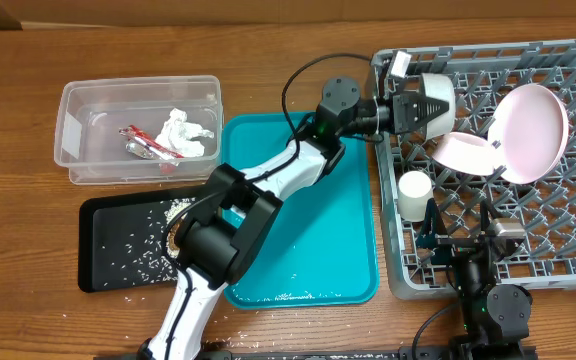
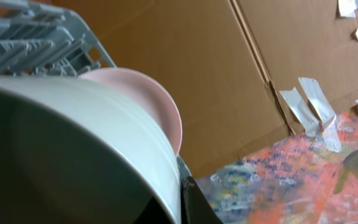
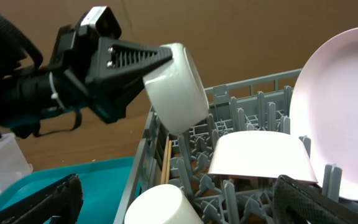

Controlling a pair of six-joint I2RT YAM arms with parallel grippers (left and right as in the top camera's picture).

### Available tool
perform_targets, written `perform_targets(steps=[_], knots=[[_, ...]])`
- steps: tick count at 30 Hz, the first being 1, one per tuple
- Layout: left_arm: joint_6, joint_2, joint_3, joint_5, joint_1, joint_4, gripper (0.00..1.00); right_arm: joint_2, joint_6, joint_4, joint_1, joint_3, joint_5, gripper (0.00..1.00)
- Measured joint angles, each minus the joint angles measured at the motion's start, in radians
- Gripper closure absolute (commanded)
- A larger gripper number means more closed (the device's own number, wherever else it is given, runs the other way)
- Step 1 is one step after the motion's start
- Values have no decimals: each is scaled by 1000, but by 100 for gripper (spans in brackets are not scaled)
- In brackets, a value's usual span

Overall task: Sort waste into correct bins and load items into the dishwasher
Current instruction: 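Carry the emptied bowl to the rack and set it down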

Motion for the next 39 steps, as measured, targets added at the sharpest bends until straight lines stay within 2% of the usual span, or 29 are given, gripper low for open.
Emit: perform_targets(steps=[18,25,39], knots=[[-7,42,13,-51,0,-21,90,0,0,0,0,0,0,0],[-69,47,15,-86,0,83,94,0,0,0,0,0,0,0],[-105,47,15,-160,-13,-54,94,0,0,0,0,0,0,0]])
